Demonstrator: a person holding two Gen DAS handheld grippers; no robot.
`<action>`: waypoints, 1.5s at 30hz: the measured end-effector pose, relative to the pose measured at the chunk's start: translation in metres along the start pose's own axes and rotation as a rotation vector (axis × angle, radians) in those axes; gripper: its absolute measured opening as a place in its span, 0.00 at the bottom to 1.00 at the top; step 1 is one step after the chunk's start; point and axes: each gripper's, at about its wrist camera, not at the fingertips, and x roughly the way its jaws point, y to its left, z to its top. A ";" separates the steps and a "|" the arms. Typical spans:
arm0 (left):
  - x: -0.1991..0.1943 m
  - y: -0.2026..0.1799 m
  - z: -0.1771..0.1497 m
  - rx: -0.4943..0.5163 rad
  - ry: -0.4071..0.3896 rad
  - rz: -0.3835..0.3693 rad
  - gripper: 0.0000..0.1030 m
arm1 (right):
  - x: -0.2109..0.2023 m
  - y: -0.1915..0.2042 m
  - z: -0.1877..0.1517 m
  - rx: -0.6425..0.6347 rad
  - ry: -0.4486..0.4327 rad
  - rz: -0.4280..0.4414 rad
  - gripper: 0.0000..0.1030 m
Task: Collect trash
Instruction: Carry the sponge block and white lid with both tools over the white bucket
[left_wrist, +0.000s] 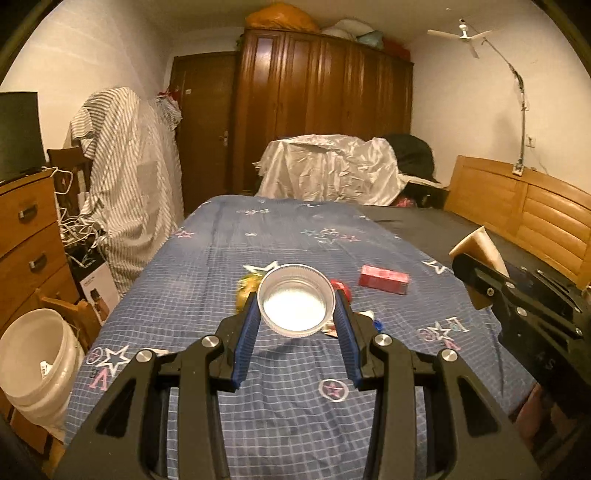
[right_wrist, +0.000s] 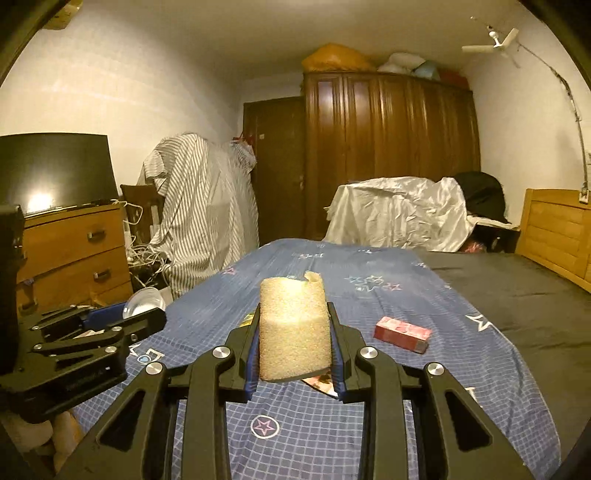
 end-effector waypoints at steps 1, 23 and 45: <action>-0.001 -0.004 0.001 0.003 -0.004 -0.007 0.37 | -0.005 -0.003 0.000 0.004 -0.003 -0.006 0.30; -0.024 -0.048 -0.010 0.055 -0.035 -0.078 0.37 | -0.060 -0.056 -0.019 0.074 -0.016 -0.060 0.31; -0.032 0.014 -0.005 -0.002 -0.022 0.035 0.37 | -0.016 0.017 0.005 0.010 0.033 0.105 0.31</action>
